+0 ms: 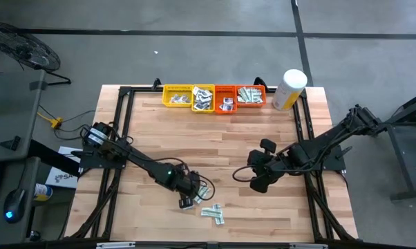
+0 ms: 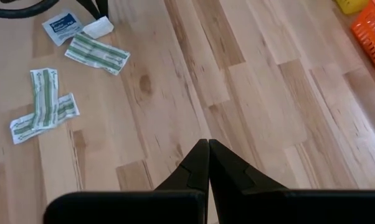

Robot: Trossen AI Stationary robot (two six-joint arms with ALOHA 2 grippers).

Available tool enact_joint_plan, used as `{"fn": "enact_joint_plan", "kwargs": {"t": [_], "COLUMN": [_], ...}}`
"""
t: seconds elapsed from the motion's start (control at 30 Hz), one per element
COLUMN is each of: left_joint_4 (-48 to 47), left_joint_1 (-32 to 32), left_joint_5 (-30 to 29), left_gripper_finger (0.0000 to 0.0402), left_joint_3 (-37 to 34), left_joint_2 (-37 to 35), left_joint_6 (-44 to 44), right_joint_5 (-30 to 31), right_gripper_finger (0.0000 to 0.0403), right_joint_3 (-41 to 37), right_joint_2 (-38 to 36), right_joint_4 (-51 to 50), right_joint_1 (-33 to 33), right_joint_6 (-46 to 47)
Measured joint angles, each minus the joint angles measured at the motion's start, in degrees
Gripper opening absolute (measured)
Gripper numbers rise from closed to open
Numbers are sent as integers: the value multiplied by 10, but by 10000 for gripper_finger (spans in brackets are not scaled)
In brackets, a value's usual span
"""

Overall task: Pick & Place First Aid Supplies
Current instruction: Put the green pad into the right orange bin

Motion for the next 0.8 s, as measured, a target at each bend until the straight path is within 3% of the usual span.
{"fn": "enact_joint_plan", "kwargs": {"t": [0.3,0.47,0.8], "left_joint_4": [-52,-59,-86], "left_joint_1": [36,61,119], "left_joint_5": [-96,-131,-216], "left_gripper_finger": [0,0,0], "left_joint_3": [72,135,256], "left_joint_2": [-26,-26,-27], "left_joint_6": [7,62,142], "right_joint_5": [34,62,164], "right_gripper_finger": [0,1,23], "right_joint_3": [0,0,0], "right_joint_2": [0,0,0], "right_joint_4": [50,90,99], "right_joint_1": [0,0,-1], "right_joint_6": [-3,-28,3]}}
